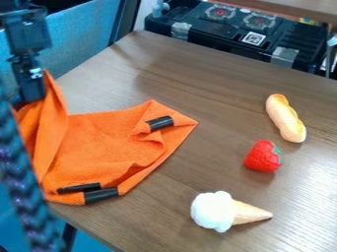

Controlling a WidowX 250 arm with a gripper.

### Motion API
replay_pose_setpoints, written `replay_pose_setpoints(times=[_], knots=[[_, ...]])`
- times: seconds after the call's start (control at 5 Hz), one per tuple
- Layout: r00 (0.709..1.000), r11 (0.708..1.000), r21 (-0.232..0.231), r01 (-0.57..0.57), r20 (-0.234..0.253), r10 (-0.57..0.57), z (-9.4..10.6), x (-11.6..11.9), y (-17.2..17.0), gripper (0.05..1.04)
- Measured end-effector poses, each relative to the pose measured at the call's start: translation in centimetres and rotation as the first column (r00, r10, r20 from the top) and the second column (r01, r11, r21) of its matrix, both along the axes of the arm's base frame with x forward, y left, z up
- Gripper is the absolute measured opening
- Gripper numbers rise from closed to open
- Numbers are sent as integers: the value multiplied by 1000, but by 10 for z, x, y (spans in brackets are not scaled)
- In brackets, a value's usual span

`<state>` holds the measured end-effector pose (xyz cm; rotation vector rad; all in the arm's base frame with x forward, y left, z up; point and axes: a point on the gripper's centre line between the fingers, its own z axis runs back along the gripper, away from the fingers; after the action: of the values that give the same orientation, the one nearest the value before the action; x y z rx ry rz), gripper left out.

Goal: Fold from bottom left to top right

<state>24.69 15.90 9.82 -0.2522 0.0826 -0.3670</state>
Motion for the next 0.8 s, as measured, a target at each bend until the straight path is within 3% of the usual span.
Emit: replay_pose_setpoints(times=[0.4,0.8], knots=[[996,995,-81,-60,-72,54,7,10,-39,83],[989,980,-138,-145,-63,137,33,32,-58,83]])
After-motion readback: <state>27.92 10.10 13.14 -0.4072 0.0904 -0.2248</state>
